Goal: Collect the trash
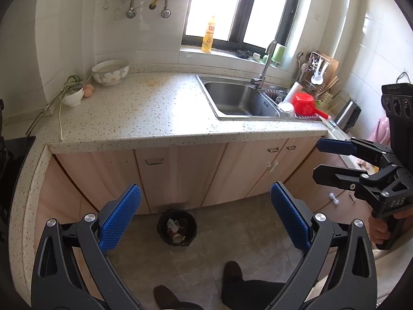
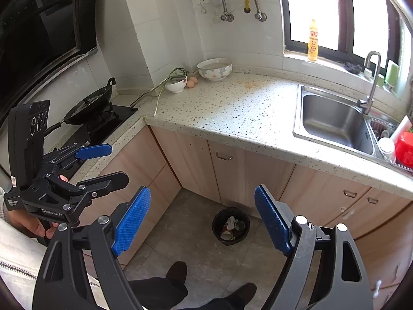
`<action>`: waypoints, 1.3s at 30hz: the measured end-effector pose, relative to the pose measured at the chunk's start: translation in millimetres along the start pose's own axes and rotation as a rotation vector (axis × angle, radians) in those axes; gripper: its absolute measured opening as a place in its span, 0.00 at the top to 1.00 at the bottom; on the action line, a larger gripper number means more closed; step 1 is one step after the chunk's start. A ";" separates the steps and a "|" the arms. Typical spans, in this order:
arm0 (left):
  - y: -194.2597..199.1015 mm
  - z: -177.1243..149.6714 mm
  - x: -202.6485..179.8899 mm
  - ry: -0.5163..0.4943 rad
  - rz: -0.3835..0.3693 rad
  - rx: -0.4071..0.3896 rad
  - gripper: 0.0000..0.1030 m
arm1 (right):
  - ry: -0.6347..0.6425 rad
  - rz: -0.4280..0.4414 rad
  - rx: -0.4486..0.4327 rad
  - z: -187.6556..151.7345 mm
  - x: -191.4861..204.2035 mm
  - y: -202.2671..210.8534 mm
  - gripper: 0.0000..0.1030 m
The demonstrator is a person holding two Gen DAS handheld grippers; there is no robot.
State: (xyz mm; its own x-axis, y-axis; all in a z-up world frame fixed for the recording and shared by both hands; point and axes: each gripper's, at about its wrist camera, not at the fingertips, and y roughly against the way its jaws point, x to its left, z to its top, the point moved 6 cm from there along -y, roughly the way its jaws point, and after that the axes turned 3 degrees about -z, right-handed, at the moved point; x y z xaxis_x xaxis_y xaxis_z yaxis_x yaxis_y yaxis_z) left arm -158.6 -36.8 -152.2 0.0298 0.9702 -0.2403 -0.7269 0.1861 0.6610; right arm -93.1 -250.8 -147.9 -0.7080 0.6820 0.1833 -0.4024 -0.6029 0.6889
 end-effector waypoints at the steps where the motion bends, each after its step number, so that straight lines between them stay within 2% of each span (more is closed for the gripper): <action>1: 0.2 0.3 0.4 0.002 0.000 -0.001 0.06 | 0.000 0.000 -0.001 0.2 -0.4 0.3 0.22; 39: 3.5 -1.8 2.8 -0.001 0.002 -0.003 0.06 | 0.026 0.028 0.001 -0.6 -8.6 1.9 0.22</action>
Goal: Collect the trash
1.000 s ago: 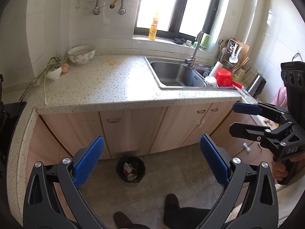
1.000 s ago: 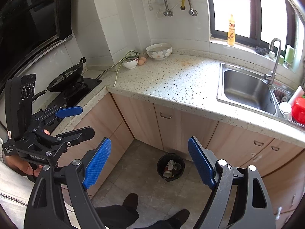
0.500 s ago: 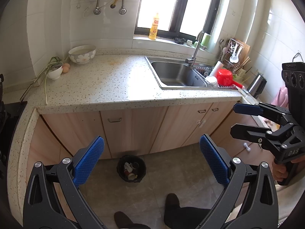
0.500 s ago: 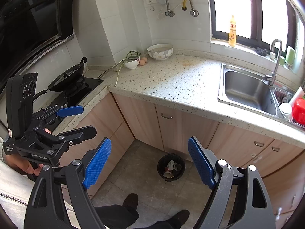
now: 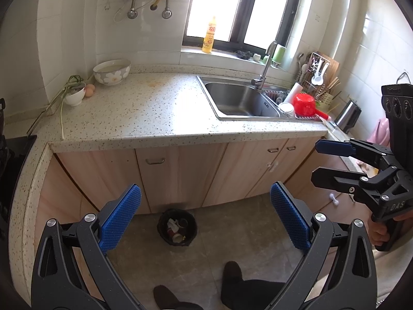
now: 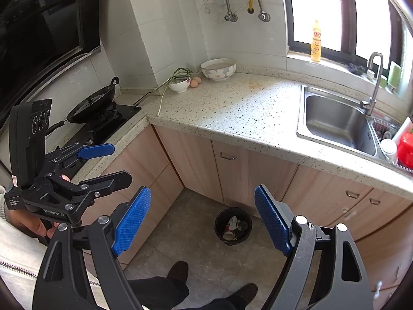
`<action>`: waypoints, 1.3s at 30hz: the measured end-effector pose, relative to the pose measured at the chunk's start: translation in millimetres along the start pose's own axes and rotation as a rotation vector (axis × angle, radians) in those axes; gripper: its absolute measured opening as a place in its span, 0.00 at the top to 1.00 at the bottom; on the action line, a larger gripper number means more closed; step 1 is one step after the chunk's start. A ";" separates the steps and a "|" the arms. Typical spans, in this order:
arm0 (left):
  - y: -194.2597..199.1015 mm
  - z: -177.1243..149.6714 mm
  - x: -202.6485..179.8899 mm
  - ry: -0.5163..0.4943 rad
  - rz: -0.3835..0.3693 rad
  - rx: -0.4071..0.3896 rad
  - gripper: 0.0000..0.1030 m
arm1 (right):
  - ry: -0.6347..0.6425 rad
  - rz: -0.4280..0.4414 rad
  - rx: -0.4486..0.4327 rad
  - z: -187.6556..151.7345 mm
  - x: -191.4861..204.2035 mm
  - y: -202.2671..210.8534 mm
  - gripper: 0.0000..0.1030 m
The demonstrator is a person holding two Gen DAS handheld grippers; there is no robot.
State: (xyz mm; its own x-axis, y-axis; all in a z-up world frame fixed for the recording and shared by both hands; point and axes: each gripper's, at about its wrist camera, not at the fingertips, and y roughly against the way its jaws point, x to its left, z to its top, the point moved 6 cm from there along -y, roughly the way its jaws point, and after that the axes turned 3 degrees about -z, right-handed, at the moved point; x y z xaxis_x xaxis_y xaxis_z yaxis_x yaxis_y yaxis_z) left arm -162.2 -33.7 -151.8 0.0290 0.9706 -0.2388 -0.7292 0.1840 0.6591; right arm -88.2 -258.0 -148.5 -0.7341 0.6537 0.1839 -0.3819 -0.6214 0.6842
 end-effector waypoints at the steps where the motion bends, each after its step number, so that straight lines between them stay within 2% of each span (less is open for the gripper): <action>1: -0.1 0.1 0.1 0.000 0.002 0.000 0.06 | -0.001 -0.001 0.000 -0.2 0.3 0.1 0.22; 39: 0.4 4.6 8.3 0.003 -0.001 0.007 0.06 | 0.009 0.019 0.001 2.6 -3.2 -2.0 0.22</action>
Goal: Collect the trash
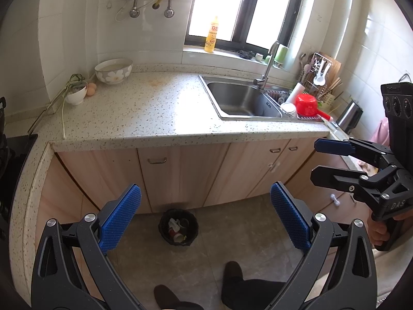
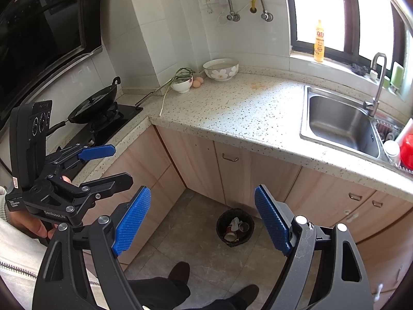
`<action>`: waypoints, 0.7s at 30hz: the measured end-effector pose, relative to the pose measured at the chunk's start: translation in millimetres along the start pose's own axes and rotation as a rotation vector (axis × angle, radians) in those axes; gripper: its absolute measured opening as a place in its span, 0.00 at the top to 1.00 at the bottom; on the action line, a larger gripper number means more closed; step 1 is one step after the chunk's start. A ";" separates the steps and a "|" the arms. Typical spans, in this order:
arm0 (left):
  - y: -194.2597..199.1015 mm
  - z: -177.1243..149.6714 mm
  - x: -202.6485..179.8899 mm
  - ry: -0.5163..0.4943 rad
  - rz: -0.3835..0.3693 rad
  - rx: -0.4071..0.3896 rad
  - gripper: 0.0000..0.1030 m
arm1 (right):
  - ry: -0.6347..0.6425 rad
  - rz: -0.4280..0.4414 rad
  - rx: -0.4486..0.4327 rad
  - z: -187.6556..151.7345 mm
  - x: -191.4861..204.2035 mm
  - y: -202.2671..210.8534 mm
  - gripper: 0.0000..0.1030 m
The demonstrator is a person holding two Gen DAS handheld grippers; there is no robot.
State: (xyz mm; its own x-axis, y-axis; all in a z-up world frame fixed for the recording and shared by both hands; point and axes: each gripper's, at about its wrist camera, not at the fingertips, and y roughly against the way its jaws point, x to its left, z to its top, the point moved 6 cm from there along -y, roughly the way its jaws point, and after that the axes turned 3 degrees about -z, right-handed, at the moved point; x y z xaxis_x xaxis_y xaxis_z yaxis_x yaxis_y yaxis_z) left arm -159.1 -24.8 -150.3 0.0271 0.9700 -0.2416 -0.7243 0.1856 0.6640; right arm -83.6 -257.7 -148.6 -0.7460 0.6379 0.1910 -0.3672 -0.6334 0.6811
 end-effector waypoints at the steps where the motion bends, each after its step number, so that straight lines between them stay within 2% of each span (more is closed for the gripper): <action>1: -0.5 -0.6 -0.1 0.000 0.001 0.001 0.06 | 0.000 0.002 0.001 0.0 0.0 0.0 0.22; 21: -3.4 -1.1 0.0 -0.010 0.001 -0.010 0.06 | 0.006 0.014 0.004 -1.1 -4.8 -2.7 0.22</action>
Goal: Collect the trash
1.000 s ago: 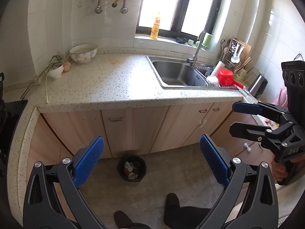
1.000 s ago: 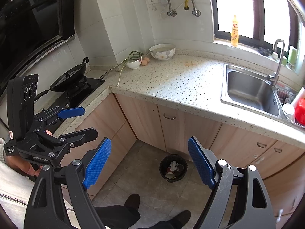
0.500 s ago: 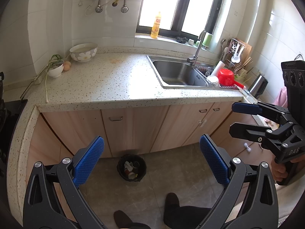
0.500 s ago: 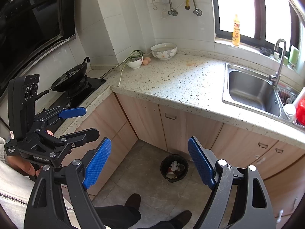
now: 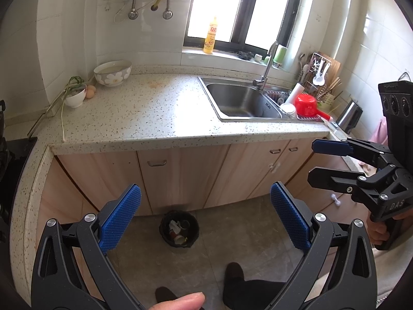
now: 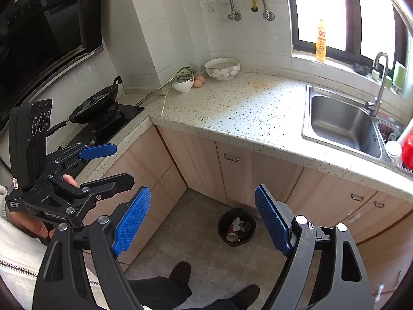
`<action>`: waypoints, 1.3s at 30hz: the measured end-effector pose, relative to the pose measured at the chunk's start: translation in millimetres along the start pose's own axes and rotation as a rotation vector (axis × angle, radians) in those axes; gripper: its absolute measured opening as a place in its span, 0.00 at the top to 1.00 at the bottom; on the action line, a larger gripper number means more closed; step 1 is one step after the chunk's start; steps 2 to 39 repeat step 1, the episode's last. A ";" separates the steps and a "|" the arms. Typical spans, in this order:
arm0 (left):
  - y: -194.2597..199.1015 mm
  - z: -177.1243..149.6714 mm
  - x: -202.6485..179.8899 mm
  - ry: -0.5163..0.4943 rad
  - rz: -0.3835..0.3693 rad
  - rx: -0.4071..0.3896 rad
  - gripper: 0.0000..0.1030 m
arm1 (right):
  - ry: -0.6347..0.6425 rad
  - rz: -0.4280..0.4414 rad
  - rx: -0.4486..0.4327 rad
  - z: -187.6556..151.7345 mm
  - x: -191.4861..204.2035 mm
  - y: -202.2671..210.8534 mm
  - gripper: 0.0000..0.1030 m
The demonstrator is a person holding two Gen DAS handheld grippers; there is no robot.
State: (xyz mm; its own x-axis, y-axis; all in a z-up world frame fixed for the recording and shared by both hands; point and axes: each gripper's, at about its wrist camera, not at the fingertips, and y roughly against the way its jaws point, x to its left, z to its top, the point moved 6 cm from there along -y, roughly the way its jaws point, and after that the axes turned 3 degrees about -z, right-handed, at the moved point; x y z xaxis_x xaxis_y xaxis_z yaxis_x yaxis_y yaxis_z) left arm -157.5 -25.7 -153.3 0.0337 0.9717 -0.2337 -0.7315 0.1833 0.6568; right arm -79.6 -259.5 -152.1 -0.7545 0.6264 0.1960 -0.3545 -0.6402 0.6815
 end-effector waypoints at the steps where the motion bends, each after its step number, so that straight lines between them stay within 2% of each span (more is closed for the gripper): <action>1: 0.2 0.2 0.8 0.001 -0.001 -0.001 0.06 | 0.000 0.000 0.000 -0.1 0.1 0.0 0.22; 39: 0.2 0.2 0.8 0.001 -0.001 -0.001 0.06 | 0.000 0.000 0.000 -0.1 0.1 0.0 0.22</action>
